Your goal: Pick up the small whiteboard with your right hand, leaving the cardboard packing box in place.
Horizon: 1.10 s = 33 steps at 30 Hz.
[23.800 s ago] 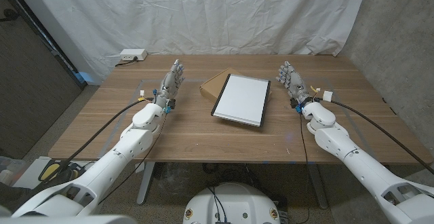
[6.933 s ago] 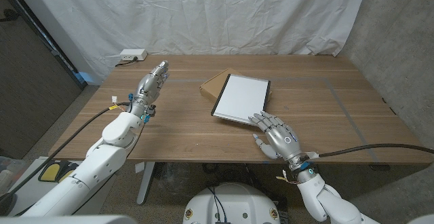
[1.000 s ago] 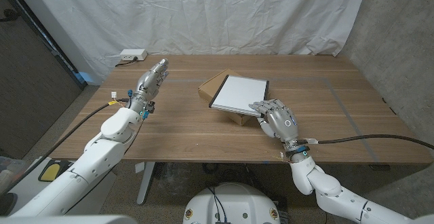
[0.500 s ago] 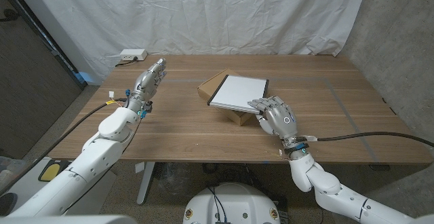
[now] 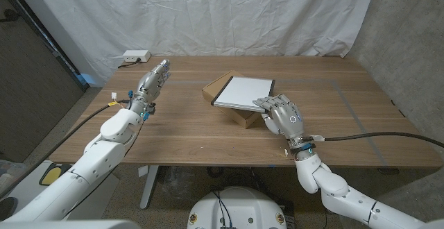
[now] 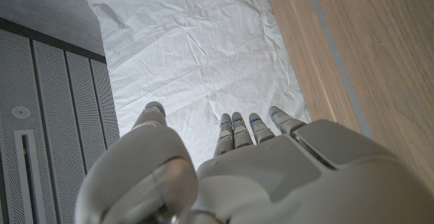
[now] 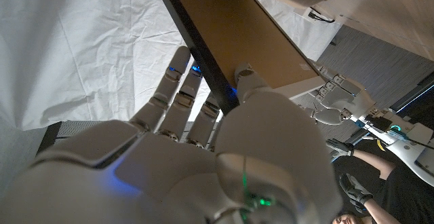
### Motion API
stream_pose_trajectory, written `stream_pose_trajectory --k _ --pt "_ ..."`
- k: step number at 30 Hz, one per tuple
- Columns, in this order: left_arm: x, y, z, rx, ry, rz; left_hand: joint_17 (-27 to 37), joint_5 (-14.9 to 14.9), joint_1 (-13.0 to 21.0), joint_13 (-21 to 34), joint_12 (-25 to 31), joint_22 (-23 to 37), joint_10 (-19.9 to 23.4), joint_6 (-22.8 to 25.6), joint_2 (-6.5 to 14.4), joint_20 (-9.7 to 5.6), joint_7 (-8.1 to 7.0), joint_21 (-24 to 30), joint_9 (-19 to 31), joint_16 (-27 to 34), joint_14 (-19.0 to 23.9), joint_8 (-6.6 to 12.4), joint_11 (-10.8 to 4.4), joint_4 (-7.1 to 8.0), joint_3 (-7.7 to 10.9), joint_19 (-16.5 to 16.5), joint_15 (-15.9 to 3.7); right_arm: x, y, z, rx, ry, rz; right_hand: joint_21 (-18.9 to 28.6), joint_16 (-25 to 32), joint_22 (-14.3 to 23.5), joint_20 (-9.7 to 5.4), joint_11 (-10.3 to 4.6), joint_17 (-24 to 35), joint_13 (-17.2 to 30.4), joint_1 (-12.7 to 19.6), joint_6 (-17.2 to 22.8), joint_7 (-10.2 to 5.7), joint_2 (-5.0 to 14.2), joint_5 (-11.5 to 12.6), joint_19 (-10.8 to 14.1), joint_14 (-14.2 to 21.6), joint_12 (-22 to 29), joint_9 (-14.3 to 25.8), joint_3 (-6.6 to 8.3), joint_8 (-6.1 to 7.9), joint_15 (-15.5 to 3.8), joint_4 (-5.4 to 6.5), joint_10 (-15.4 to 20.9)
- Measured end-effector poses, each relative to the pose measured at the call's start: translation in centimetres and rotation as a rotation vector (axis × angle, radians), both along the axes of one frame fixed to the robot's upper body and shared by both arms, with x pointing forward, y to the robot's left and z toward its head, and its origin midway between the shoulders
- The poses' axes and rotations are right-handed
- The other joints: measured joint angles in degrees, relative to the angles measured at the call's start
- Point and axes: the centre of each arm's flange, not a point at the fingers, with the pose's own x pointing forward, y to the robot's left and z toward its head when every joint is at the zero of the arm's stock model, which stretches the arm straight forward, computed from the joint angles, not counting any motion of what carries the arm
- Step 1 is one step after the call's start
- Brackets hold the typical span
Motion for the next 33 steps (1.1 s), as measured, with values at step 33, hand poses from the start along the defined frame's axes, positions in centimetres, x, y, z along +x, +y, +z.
stream_pose_trajectory --k 33 --pt "-0.7 -0.9 1.6 0.013 -0.032 0.007 0.0 0.0 0.3 0.0 0.0 0.0 0.0 0.0 0.3 0.0 0.0 0.0 0.0 0.0 0.0 0.0 0.0 0.24 -0.23 0.0 0.0 -0.7 -0.7 2.4 0.078 -0.091 0.01 2.4 0.5 -0.3 0.32 -0.31 0.9 0.0 1.0 0.9 0.89 0.15 -0.3 -0.3 2.1 -0.2 1.1 -0.08 0.24 -0.63 -0.08 1.5"
